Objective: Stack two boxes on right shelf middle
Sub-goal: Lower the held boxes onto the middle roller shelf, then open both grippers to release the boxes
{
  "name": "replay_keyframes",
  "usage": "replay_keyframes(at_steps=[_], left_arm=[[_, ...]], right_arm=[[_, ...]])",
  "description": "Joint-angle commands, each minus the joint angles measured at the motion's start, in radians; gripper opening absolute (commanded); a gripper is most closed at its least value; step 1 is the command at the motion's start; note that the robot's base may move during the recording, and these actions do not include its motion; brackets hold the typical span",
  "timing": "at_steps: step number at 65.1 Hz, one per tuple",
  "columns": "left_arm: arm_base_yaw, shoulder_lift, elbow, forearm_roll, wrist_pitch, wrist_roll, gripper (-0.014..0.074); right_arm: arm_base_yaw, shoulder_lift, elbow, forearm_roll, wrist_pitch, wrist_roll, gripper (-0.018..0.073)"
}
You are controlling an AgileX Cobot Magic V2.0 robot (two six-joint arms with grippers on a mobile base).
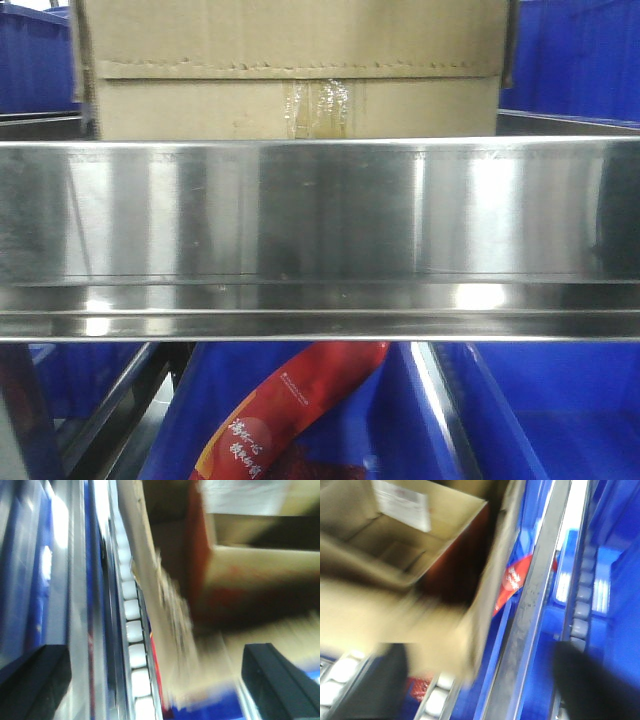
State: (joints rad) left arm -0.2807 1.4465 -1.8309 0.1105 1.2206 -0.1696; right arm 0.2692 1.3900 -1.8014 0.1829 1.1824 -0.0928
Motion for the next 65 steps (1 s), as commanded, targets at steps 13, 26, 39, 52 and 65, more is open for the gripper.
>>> replay_keyframes(at_steps=[13,26,39,52,65], left_arm=[[0.003,-0.240,0.284,0.006,-0.077,0.004,0.0097],[0.003,-0.441,0.551,0.006,-0.264,0.004,-0.0111],[0.003,-0.663,0.848,0.006,-0.523,0.004,-0.0111],[0.003,-0.912,1.137,0.006,-0.778,0.004,-0.0111],[0.003,-1.109,1.336,0.008,-0.988,0.004,-0.0111]], right_arm=[[-0.005,-0.163,0.179,0.000,-0.070,-0.033,-0.0167],[-0.005,-0.328,0.451,0.000,-0.237,-0.064,-0.0154],[-0.005,-0.540,0.802,0.000,-0.501,-0.082,-0.0154],[-0.005,-0.739,1.091,0.000,-0.717,-0.093,-0.0154],[-0.005,-0.913,1.284,0.000,-0.895,-0.116,-0.0154]])
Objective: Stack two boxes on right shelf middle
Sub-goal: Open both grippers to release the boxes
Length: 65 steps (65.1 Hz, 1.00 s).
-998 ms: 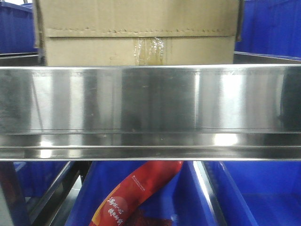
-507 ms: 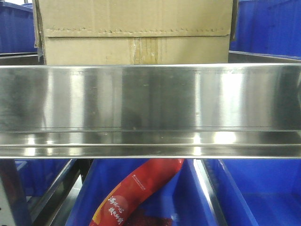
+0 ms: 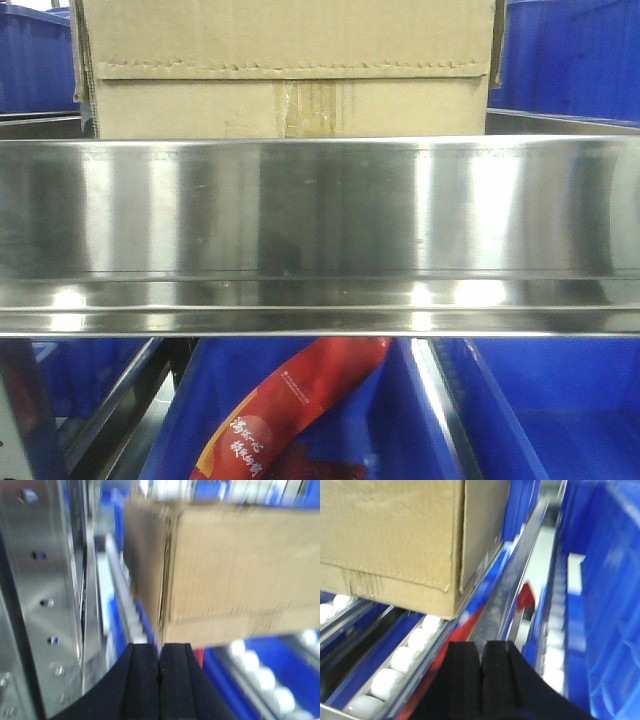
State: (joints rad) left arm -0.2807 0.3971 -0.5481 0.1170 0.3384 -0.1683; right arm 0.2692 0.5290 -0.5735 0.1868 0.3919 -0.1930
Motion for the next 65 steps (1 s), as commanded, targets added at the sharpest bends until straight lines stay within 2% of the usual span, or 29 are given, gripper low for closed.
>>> replay_keyframes(at_steps=[1,9,65], left_arm=[[0.003,-0.068,0.061,0.001,-0.120,0.002,-0.0111],[0.003,-0.109,0.103,0.001,-0.148,0.002,-0.0111],[0.009,-0.112,0.109,0.001,-0.146,0.002,-0.0111]], right_arm=[[-0.005,-0.061,0.071,-0.004,-0.116,-0.018,-0.0154],[-0.005,-0.110,0.122,-0.004,-0.166,-0.018,-0.0154],[-0.005,-0.112,0.126,-0.004,-0.169,-0.018,-0.0154]])
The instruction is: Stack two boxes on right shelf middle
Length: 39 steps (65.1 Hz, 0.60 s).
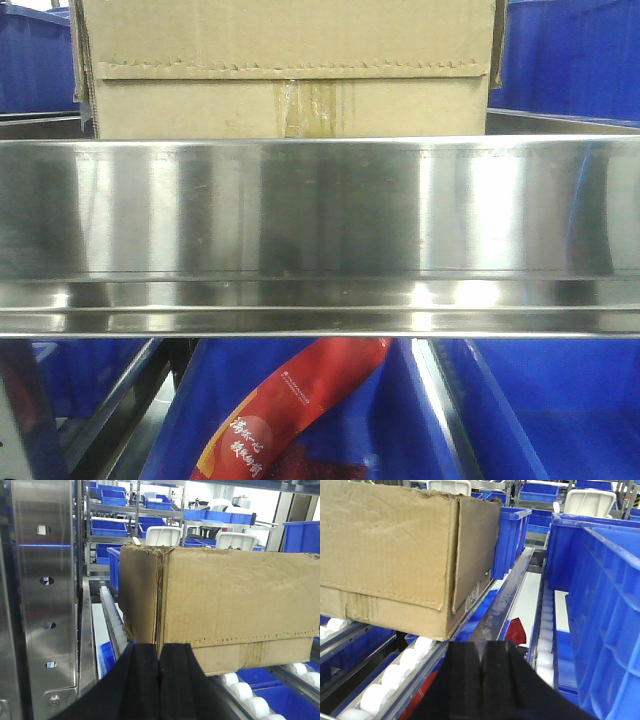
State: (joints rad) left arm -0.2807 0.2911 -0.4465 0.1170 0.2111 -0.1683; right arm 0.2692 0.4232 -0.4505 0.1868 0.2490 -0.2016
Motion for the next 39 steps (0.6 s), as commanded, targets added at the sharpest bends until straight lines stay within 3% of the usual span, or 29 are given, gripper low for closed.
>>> replay_keyframes(at_steps=[1,23,29,34,39], left_arm=[[0.010,-0.006,0.009,0.001,-0.018,0.002,-0.0111],[0.190,-0.155,0.178,-0.002,-0.019,0.020,-0.0111],[0.232,-0.200,0.244,-0.054,-0.025,0.089,-0.0111],[0.261,-0.234,0.310,-0.103,-0.064,0.096,-0.0111],[0.271,-0.263,0.387,-0.105,-0.162,0.096,-0.0111]], right_arm=[[-0.005,-0.006,0.003,-0.004,-0.026,-0.009,-0.0154],[-0.005,-0.006,0.003,-0.004,-0.026,-0.009,-0.0154],[-0.005,-0.006,0.003,-0.004,-0.026,-0.009,-0.0154],[-0.005,-0.006,0.003,-0.004,-0.026,-0.009,-0.0154],[-0.005,-0.006,0.003,-0.004,-0.026,-0.009,-0.0154]])
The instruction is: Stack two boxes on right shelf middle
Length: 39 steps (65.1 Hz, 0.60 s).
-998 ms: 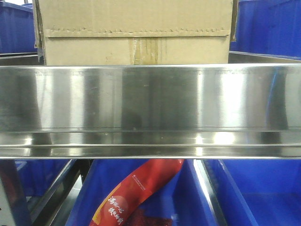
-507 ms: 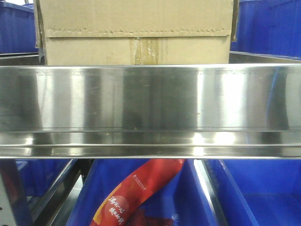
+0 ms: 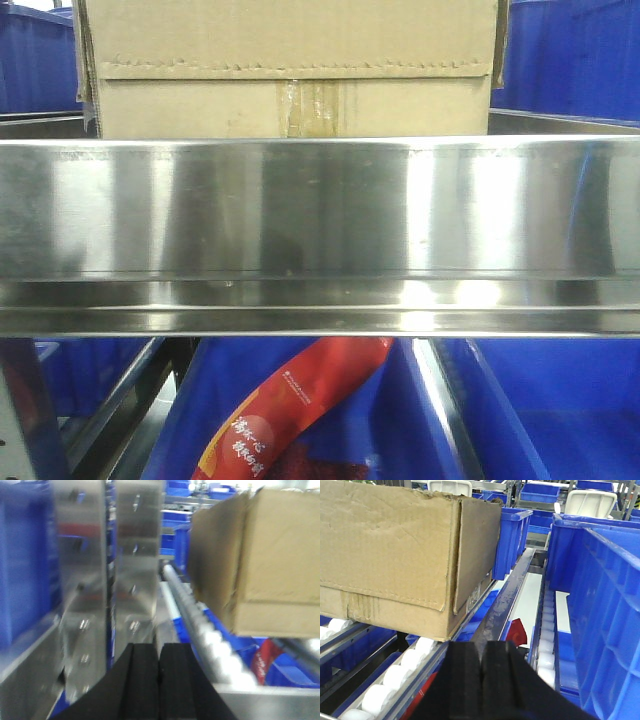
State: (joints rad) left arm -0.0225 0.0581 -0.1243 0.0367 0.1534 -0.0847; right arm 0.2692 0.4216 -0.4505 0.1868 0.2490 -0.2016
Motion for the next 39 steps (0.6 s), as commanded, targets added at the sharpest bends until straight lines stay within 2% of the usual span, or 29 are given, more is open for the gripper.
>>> replay_keyframes(at_steps=[1,6,10,39], left_arm=[[0.016,-0.034,0.080,-0.025,-0.126,0.013,-0.0111],[0.016,-0.052,0.124,-0.023,-0.234,0.013,-0.0111],[0.016,-0.058,0.124,-0.023,-0.117,0.013,-0.0111],[0.016,-0.058,0.124,-0.023,-0.116,0.013,-0.0111]], right_arm=[[-0.005,-0.004,0.003,-0.004,-0.026,-0.009,-0.0154],[-0.005,-0.004,0.003,-0.004,-0.026,-0.009,-0.0154],[-0.005,-0.004,0.003,-0.004,-0.026,-0.009,-0.0154],[-0.005,-0.004,0.003,-0.004,-0.026,-0.009,-0.0154]])
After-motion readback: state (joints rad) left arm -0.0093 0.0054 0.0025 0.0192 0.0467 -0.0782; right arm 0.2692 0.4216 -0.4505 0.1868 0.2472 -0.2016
